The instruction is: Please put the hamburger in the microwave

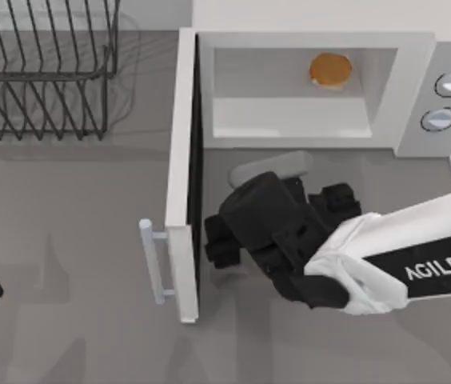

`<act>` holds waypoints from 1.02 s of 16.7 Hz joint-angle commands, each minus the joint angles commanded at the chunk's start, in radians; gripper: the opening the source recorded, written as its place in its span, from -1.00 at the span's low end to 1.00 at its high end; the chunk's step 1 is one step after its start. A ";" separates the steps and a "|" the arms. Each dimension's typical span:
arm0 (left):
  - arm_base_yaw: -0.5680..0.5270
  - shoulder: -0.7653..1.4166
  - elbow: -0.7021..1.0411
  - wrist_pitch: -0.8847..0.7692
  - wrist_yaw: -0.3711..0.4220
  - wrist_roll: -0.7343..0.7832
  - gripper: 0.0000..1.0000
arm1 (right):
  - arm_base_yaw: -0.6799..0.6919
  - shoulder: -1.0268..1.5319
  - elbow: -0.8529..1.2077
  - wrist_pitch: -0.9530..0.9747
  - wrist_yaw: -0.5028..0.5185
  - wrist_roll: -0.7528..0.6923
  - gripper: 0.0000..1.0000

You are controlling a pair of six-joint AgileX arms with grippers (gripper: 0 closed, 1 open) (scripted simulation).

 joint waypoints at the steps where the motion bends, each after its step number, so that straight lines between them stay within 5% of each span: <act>1: 0.000 0.000 0.000 0.000 0.000 0.000 1.00 | 0.000 0.000 0.000 0.000 0.000 0.000 1.00; 8: 0.000 0.000 0.000 0.000 0.000 0.000 1.00 | -0.002 -0.082 0.071 -0.049 0.018 0.008 1.00; 17: 0.000 0.000 0.000 0.000 0.000 0.000 1.00 | 0.010 -0.232 0.214 -0.358 0.024 0.028 1.00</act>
